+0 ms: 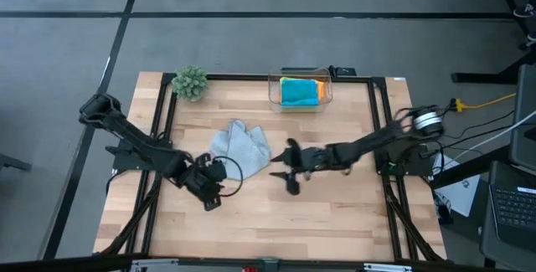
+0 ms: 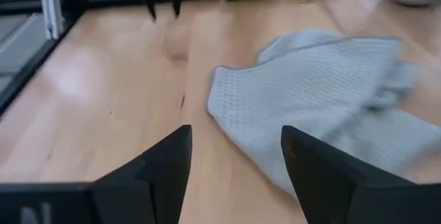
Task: Fold microfiber towels
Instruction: Fold the gray microfiber cloth
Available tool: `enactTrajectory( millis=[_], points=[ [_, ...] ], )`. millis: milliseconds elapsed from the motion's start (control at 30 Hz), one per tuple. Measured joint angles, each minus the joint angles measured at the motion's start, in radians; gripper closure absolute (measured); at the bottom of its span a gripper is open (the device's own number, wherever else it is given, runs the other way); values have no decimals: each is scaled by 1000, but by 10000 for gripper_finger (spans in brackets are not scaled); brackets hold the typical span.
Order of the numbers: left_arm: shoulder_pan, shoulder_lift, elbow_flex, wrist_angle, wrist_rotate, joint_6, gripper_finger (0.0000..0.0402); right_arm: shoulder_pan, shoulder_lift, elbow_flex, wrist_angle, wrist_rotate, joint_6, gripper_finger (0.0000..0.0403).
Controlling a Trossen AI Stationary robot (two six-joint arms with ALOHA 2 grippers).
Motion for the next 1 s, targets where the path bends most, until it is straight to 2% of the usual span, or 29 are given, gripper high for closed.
enactTrajectory(
  millis=[233, 433, 600, 800, 900, 1000],
  points=[
    [-74, -68, 0, -17, -176, -25, 305, 0, 283, 331, -100, 3, -68, 177],
    [-107, -72, 0, -21, -269, 23, 305, -1, 492, 646, -313, 0, -163, 177],
    [-108, -72, 0, -20, -296, 23, 305, -8, 650, 865, -439, 0, -194, 177],
    [-108, -72, 0, -21, -295, 23, 305, -9, 766, 1040, -527, 35, -216, 177],
    [-109, -72, 0, -25, -289, 24, 305, -10, 795, 1083, -560, 92, -219, 177],
    [-109, -72, 0, -30, -293, 24, 305, -16, 804, 1090, -579, 90, -187, 177]
  ],
)
